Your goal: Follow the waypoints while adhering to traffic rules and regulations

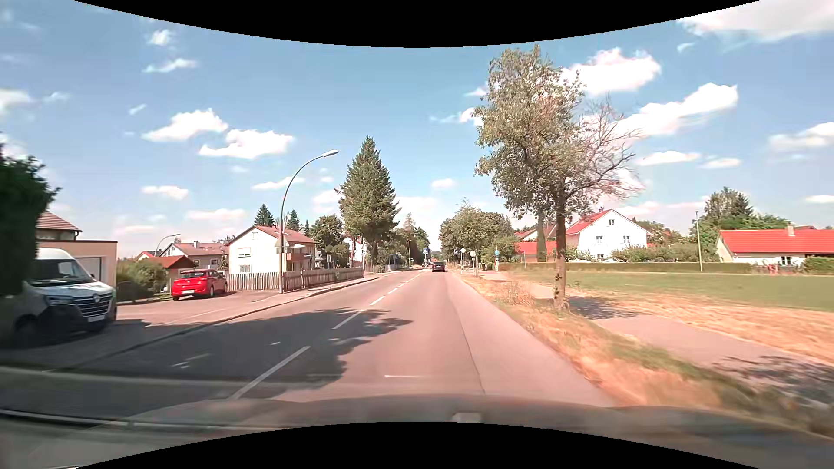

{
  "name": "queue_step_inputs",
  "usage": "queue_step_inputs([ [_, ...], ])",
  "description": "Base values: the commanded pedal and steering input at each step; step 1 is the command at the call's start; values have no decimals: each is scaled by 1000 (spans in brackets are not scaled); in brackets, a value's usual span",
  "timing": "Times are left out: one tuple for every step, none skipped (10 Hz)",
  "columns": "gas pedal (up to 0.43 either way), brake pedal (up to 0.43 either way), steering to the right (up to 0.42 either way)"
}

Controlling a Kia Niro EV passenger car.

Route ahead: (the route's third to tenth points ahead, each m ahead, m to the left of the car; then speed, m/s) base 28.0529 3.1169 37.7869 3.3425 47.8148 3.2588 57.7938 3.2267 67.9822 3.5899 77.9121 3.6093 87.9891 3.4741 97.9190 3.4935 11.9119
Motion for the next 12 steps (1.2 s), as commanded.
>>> queue_step_inputs([
  [110,0,-2],
  [110,0,-2],
  [110,0,-2],
  [110,0,-2],
  [110,0,-2],
  [110,0,-2],
  [110,0,-2],
  [110,0,-1],
  [110,0,-1],
  [110,0,0],
  [110,0,0],
  [110,0,0],
])
